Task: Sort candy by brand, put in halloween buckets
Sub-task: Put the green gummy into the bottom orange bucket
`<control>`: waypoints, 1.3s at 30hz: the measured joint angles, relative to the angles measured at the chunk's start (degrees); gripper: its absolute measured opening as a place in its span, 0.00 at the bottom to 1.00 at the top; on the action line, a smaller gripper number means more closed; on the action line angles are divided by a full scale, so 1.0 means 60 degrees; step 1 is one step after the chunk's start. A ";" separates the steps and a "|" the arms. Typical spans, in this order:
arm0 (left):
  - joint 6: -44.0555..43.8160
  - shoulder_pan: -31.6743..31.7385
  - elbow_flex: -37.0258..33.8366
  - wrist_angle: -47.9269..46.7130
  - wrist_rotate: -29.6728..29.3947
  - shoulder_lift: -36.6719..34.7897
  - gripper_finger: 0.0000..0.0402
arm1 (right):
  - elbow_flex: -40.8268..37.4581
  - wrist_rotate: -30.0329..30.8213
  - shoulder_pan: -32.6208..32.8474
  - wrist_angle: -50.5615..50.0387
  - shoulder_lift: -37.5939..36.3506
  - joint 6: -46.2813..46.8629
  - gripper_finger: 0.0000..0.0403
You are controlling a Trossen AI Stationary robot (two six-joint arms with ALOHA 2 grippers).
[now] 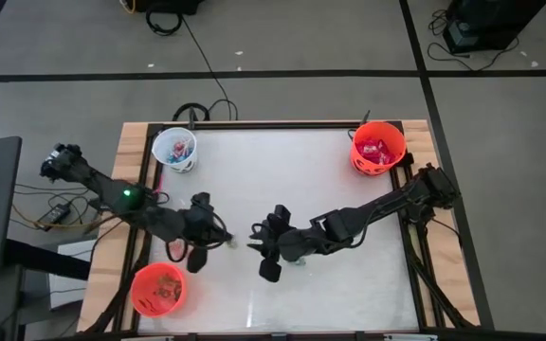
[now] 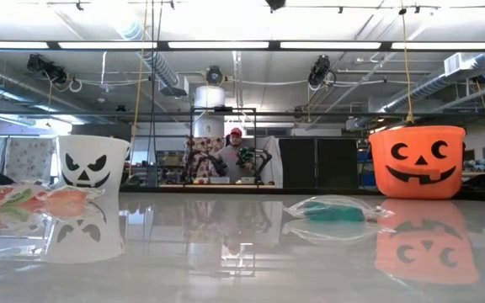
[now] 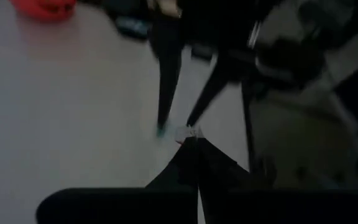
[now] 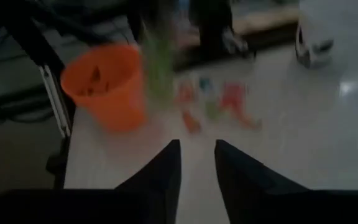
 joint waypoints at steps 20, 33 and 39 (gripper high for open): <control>-0.5264 -0.4219 0.0392 -0.5253 0.2327 0.0037 0.00 | -0.1642 -0.0798 0.0907 -0.2741 -0.0007 0.2845 0.35; -0.7401 -0.5212 -0.1986 -0.3760 0.2792 0.0037 0.00 | -0.3520 -0.1067 0.1275 -0.1676 0.0013 0.2125 0.41; -0.7399 -0.5208 -0.2314 -0.2982 0.2633 0.0037 0.10 | -0.4403 -0.1299 0.1237 -0.0765 0.0040 0.1552 0.43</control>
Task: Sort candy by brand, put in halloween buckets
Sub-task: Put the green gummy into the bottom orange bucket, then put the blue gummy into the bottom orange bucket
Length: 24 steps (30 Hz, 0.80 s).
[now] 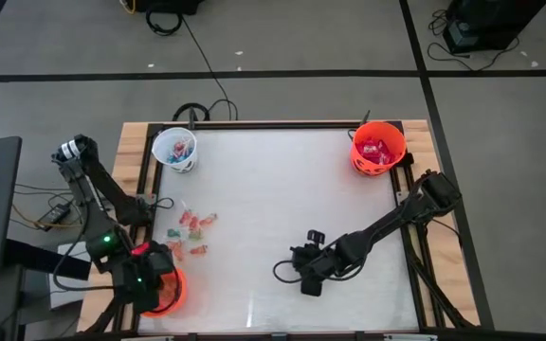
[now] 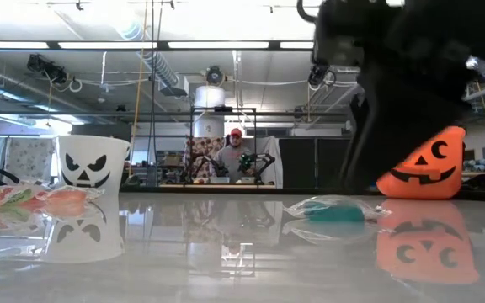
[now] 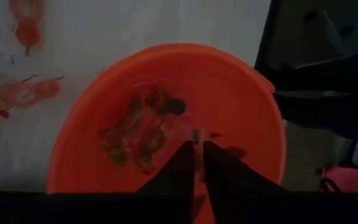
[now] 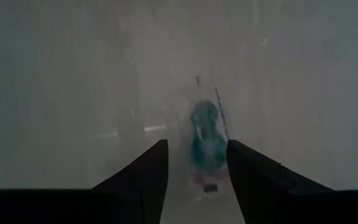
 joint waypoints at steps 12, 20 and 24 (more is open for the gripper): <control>-0.0527 0.0015 0.0158 -0.0376 -0.0045 -0.0022 0.27 | -0.1070 -0.0729 -0.0389 0.0741 -0.0025 0.0009 0.31; 0.0298 0.0029 0.1468 -0.1180 -0.2088 -0.0201 0.23 | -0.0899 -0.1005 -0.0555 0.2135 0.0029 0.0013 0.03; 0.0906 0.0211 0.1548 -0.1032 -0.2631 -0.0398 0.22 | -0.0615 -0.0973 -0.0778 0.3597 0.0029 0.0252 0.04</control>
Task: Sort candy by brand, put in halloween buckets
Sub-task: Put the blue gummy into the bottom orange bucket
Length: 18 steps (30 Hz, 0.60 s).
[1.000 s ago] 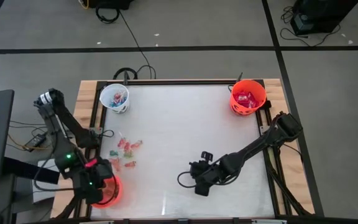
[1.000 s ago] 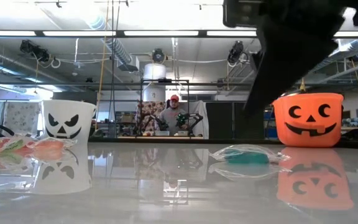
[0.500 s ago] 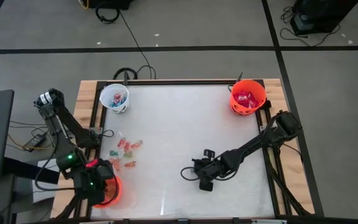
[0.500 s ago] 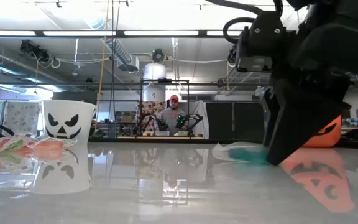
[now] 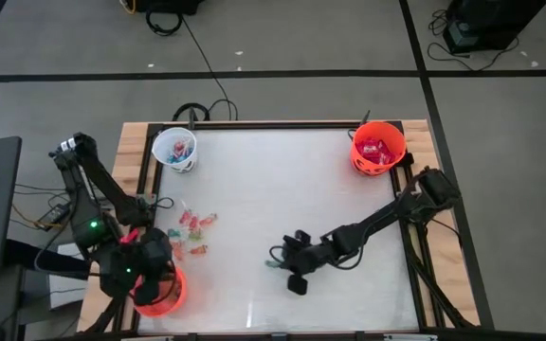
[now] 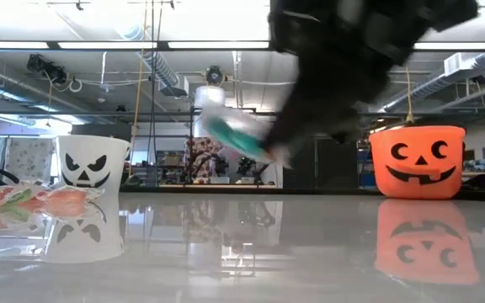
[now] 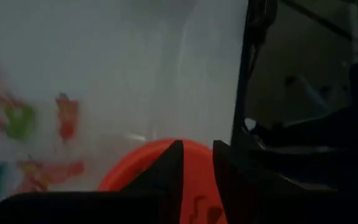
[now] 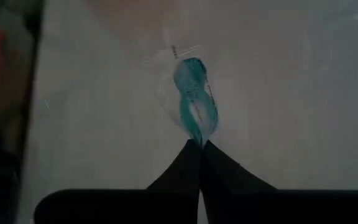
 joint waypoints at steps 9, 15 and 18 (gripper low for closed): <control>0.2366 0.0588 0.0000 0.0662 -0.1834 0.0004 0.26 | 0.1082 0.0037 -0.0605 0.1493 -0.0004 -0.0103 0.02; 0.3617 0.1403 0.0000 0.1051 -0.2345 0.0008 0.37 | 0.1921 -0.0262 -0.0934 0.1499 -0.0007 -0.0523 0.01; 0.4294 0.1840 -0.0004 0.1373 -0.2381 0.0011 0.44 | 0.2168 -0.0486 -0.1099 0.1518 -0.0007 -0.0524 0.01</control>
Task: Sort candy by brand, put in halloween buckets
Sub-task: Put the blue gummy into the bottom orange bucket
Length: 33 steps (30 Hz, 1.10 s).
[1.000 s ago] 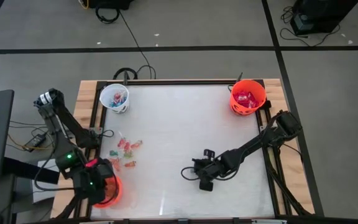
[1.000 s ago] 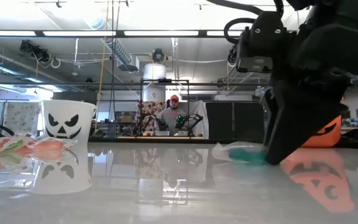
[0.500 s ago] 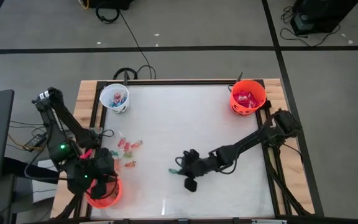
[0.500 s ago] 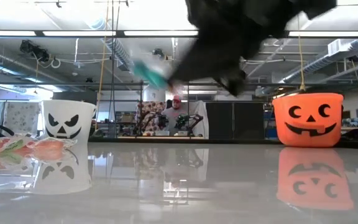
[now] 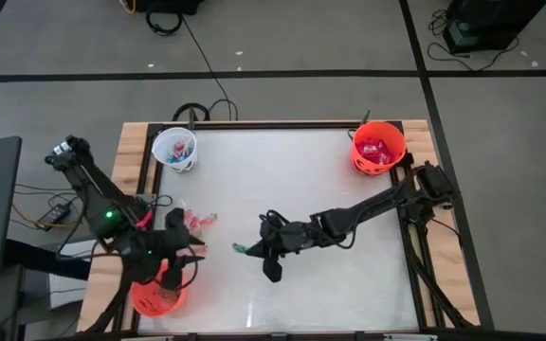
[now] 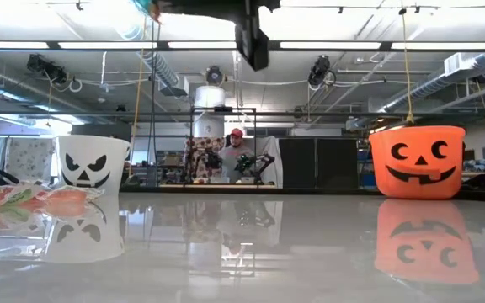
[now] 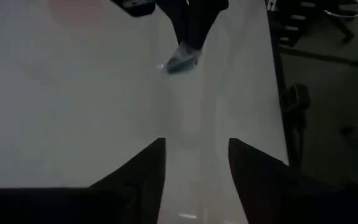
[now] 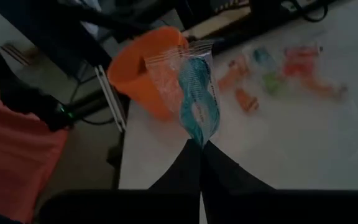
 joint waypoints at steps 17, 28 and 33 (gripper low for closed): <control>0.2697 0.1544 -0.0004 0.1690 0.0673 0.0000 0.57 | 0.0246 -0.0935 -0.0307 0.1663 -0.0018 0.1266 0.01; 0.4584 0.2174 -0.0004 0.2670 0.1230 0.0379 0.53 | 0.0246 -0.1232 -0.0290 0.1629 -0.0015 0.1215 0.01; 0.5757 0.2345 -0.0007 0.3515 0.1770 0.0707 0.52 | 0.0246 -0.1258 -0.0248 0.1624 -0.0015 0.1188 0.01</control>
